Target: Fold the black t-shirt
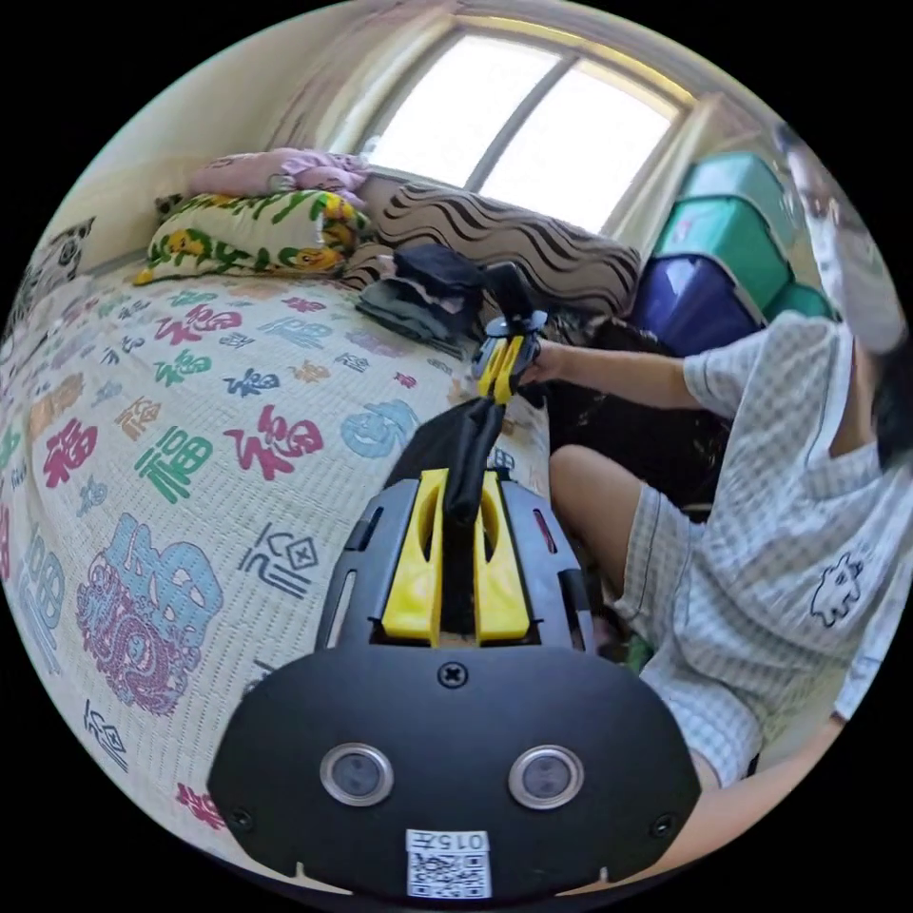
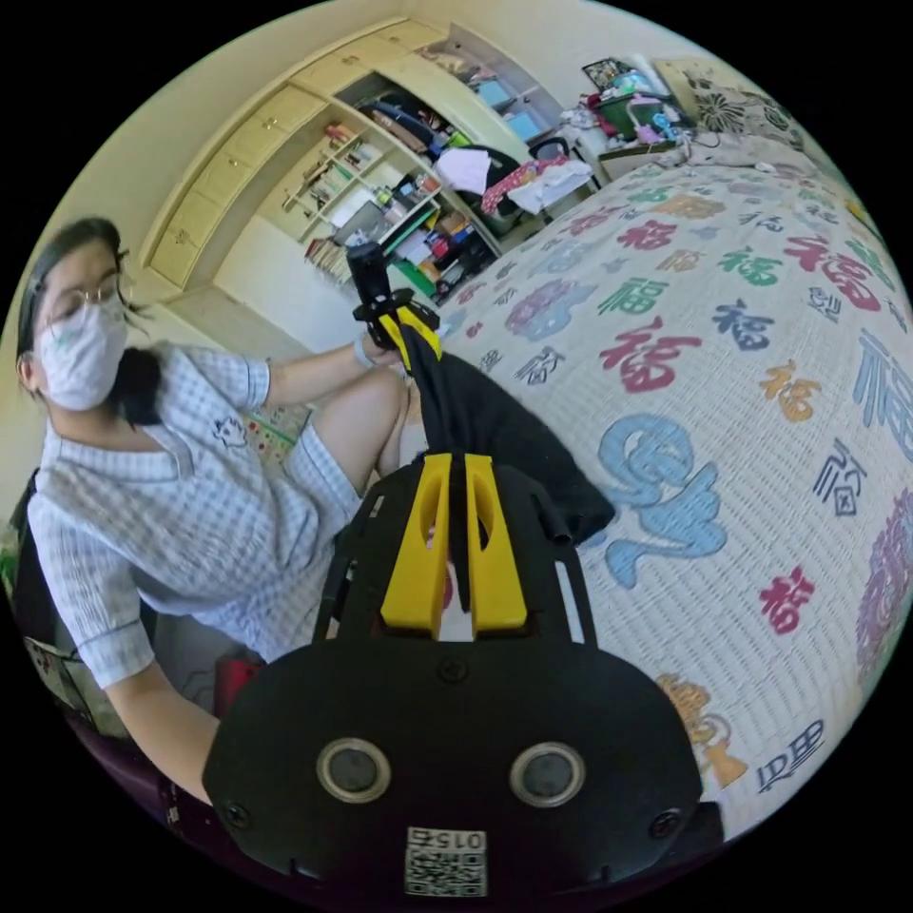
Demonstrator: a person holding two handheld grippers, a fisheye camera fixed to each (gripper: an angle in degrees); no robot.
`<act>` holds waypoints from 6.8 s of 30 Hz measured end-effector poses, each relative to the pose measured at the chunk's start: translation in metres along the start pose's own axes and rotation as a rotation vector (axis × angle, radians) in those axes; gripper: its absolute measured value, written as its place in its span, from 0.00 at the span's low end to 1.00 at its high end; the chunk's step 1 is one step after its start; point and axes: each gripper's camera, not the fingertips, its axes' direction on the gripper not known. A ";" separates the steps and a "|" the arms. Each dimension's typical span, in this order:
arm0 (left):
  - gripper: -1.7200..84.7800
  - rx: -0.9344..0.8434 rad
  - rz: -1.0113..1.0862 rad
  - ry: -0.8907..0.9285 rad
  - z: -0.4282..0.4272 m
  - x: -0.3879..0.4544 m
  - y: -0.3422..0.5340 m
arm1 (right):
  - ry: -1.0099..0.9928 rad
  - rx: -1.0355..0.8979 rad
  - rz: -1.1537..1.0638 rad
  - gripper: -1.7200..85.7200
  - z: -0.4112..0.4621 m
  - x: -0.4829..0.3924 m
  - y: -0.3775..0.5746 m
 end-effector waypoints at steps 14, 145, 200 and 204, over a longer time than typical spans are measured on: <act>0.05 0.085 -0.383 -0.121 -0.026 -0.074 -0.048 | 0.147 0.258 0.195 0.03 -0.020 0.037 -0.035; 0.18 0.187 -0.901 0.523 0.211 -0.057 0.012 | -0.406 0.148 0.585 0.10 0.052 0.176 0.211; 0.08 0.333 -0.759 0.514 0.270 0.097 0.117 | 0.576 0.354 1.074 0.01 -0.175 -0.153 0.306; 0.09 0.414 -0.731 0.324 0.163 0.130 0.222 | 0.543 0.318 0.837 0.01 -0.132 -0.199 0.245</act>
